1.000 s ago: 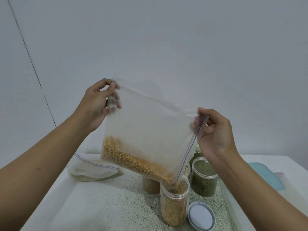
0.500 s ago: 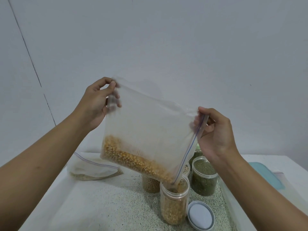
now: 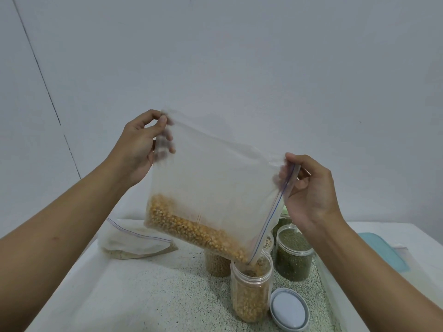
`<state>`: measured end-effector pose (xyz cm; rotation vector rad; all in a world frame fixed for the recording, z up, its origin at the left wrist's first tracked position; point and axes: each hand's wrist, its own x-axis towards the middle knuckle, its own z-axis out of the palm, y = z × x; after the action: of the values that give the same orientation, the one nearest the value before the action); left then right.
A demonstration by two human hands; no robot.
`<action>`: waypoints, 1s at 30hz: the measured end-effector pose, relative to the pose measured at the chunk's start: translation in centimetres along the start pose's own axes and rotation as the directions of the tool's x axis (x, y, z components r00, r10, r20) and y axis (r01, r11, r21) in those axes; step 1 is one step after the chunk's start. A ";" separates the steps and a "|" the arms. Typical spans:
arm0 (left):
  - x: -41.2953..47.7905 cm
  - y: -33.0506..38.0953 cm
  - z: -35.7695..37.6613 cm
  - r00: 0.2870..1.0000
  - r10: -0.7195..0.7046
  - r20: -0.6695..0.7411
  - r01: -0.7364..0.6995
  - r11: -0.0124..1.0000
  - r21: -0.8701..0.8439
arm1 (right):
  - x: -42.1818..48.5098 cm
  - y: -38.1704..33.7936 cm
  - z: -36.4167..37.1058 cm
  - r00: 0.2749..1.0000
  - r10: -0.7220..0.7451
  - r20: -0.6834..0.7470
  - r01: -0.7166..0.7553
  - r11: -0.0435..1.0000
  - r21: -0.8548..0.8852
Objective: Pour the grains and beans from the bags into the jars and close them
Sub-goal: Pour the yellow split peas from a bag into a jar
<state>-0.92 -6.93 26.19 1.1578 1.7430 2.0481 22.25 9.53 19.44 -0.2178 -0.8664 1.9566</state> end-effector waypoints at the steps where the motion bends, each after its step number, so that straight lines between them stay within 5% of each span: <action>1: 0.0 0.0 0.0 1.000 -0.001 0.002 0.001 1.000 -0.001 | 0.0 0.0 0.0 1.000 0.000 -0.003 0.000 1.000 0.002; 30: 0.6 0.6 0.6 1.000 0.010 0.019 -0.010 0.999 0.046 | 0.1 -0.4 -0.1 1.000 0.005 -0.003 -0.005 1.000 0.001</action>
<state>-0.74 -6.23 26.99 1.1975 1.7879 2.0061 22.55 9.80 19.67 -0.2228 -0.8636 1.9603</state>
